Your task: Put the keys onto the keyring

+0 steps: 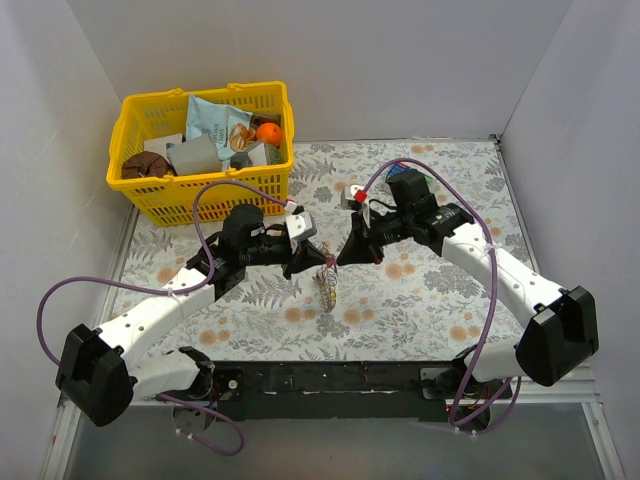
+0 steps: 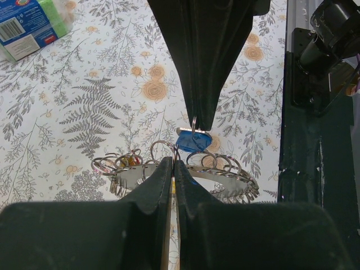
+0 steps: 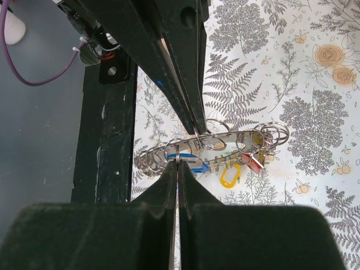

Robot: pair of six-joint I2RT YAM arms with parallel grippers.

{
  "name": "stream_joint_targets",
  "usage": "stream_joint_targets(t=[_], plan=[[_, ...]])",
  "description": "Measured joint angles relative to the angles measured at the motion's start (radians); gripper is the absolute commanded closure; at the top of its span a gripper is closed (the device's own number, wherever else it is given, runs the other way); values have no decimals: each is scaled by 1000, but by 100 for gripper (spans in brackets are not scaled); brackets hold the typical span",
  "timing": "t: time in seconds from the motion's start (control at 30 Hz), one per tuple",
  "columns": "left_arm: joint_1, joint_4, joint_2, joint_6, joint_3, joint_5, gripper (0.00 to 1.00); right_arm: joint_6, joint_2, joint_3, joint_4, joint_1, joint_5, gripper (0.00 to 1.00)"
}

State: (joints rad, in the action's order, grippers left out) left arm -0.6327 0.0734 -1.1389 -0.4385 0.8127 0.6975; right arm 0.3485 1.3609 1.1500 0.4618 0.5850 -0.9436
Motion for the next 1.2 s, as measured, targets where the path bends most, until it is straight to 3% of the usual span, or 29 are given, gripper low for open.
stream_joint_targets(t=[1.2], plan=[[0,-6,-2,-4,1,18,100,51,30,32,13,16,26,99]])
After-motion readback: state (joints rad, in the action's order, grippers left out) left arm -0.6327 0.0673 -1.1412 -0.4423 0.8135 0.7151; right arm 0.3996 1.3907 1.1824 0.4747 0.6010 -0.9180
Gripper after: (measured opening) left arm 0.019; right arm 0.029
